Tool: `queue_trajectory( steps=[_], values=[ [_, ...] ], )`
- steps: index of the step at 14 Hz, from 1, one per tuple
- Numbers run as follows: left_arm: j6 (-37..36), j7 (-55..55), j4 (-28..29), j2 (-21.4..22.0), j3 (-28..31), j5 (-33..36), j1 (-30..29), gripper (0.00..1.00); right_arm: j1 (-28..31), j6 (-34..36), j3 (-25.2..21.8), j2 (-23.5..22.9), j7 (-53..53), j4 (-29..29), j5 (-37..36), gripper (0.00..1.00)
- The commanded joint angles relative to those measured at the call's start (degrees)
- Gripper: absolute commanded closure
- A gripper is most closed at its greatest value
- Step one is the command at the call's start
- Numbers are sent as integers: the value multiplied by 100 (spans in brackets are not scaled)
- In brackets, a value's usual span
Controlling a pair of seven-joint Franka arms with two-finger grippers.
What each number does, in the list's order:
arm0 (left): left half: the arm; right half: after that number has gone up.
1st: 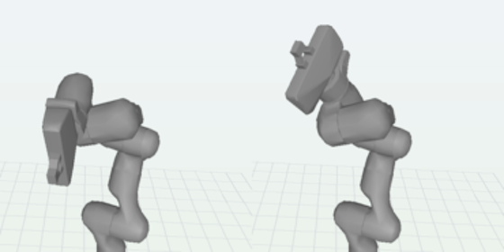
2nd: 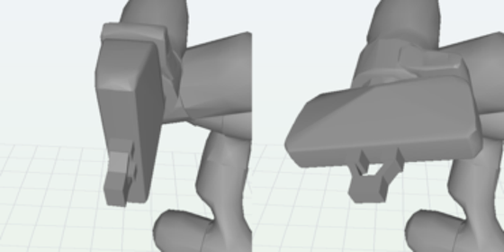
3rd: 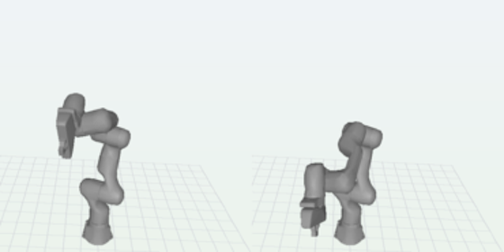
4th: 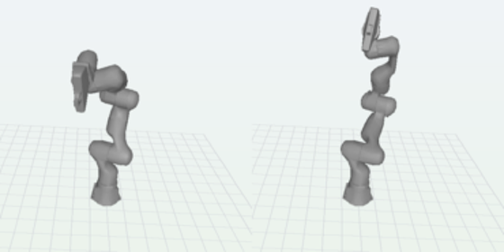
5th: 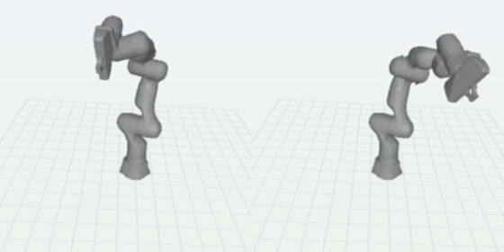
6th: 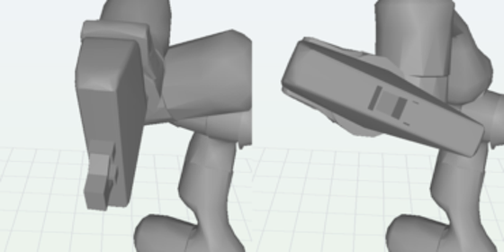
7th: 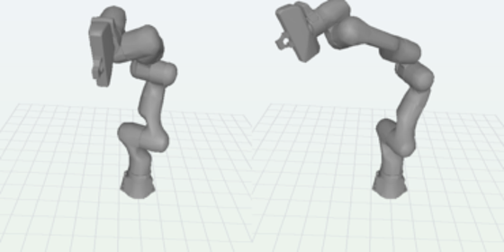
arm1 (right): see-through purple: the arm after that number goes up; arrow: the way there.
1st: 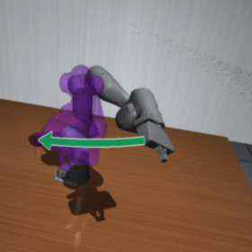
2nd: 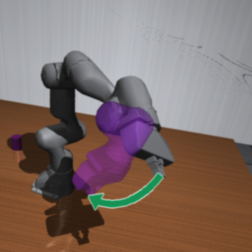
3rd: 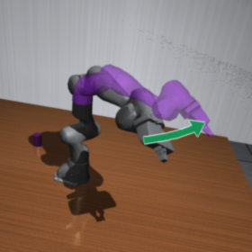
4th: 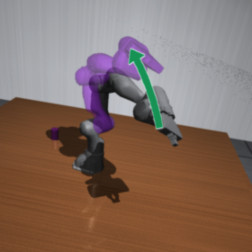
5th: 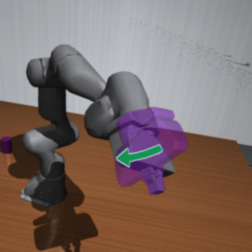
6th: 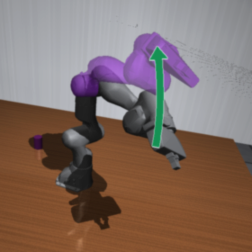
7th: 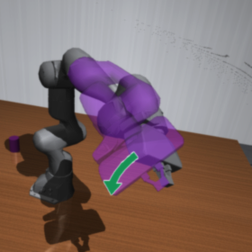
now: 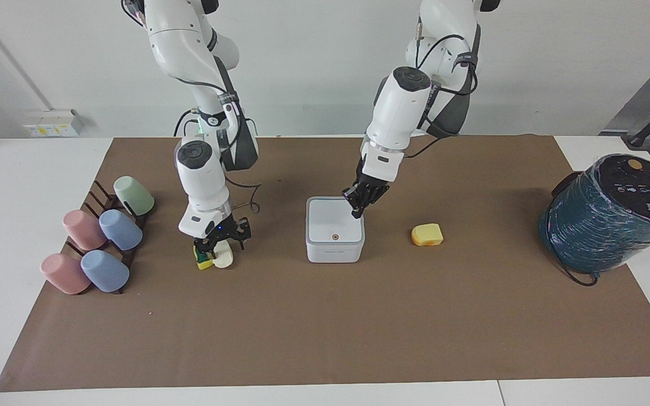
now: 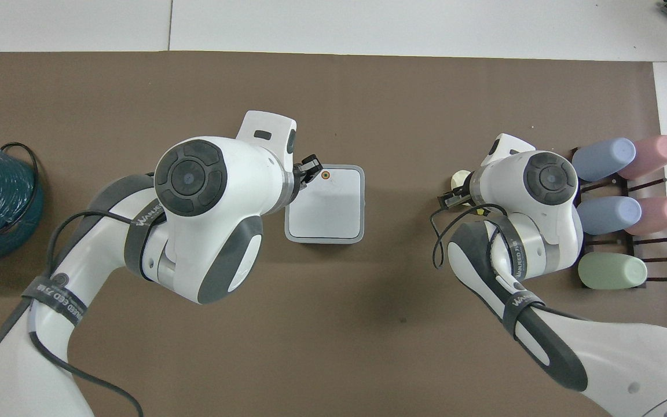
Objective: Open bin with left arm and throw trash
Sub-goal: 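Grasp the white bin lid edge with the left gripper and lift it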
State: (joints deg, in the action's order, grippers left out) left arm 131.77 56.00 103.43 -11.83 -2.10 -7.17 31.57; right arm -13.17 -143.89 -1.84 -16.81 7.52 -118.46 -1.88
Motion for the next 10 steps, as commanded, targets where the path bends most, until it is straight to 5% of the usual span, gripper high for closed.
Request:
queue_trajectory(
  steps=[1,10],
  values=[
    [296,113,99,-135,87,-126,209,100,34,-288,8,117,-162,-230,-111,100],
    [911,227,72,-592,87,-118,280,100,-10,291,175,240,-2270,507,-23,100]
  ],
)
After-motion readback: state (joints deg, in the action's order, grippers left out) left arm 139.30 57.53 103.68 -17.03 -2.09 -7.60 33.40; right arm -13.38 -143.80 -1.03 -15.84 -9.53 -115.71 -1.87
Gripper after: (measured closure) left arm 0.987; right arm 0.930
